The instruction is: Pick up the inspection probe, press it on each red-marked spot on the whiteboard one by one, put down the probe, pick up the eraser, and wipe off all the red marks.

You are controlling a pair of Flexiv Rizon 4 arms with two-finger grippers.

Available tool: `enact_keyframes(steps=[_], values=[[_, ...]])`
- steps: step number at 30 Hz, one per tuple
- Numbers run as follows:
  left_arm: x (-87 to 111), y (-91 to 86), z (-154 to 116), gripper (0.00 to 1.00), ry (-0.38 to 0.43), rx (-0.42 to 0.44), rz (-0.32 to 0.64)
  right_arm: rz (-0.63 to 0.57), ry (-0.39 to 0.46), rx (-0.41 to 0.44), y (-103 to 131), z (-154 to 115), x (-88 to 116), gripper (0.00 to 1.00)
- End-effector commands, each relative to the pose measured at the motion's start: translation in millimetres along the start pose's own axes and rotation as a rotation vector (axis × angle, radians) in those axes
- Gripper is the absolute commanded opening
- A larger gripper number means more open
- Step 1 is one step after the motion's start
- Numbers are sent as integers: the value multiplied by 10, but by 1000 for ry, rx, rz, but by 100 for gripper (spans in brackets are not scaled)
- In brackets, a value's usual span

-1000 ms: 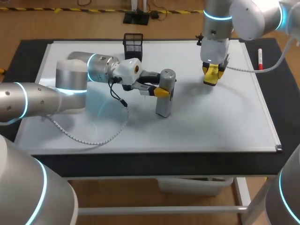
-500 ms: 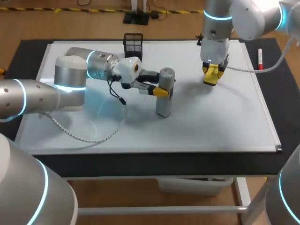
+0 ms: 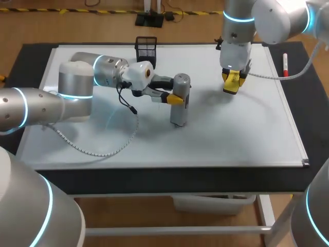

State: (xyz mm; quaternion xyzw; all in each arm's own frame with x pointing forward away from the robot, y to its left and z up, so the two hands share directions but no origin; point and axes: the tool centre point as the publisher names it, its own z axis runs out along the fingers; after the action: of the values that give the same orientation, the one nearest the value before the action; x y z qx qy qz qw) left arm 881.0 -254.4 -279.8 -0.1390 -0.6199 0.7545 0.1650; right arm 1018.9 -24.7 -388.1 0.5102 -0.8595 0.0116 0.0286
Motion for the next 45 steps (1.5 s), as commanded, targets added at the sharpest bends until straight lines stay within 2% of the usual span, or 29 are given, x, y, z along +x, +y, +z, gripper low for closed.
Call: enact_keyframes(steps=[1, 12, 23, 36, 45], values=[[48, -157, -10, 0, -9, -12, 7, -2, 1, 2, -4, -14, 11, 0], [-120, -396, -407, 0, -93, -11, 47, -2, 1, 2, -4, -14, 11, 0], [-281, -516, -993, 0, -242, 6, 67, -2, 1, 2, -4, -14, 11, 0], [-384, -614, -1676, 0, -378, 27, 81, -2, 1, 2, -4, -14, 11, 0], [-538, -691, -2092, 0, -446, 27, 85, -2, 1, 2, -4, -14, 11, 0]])
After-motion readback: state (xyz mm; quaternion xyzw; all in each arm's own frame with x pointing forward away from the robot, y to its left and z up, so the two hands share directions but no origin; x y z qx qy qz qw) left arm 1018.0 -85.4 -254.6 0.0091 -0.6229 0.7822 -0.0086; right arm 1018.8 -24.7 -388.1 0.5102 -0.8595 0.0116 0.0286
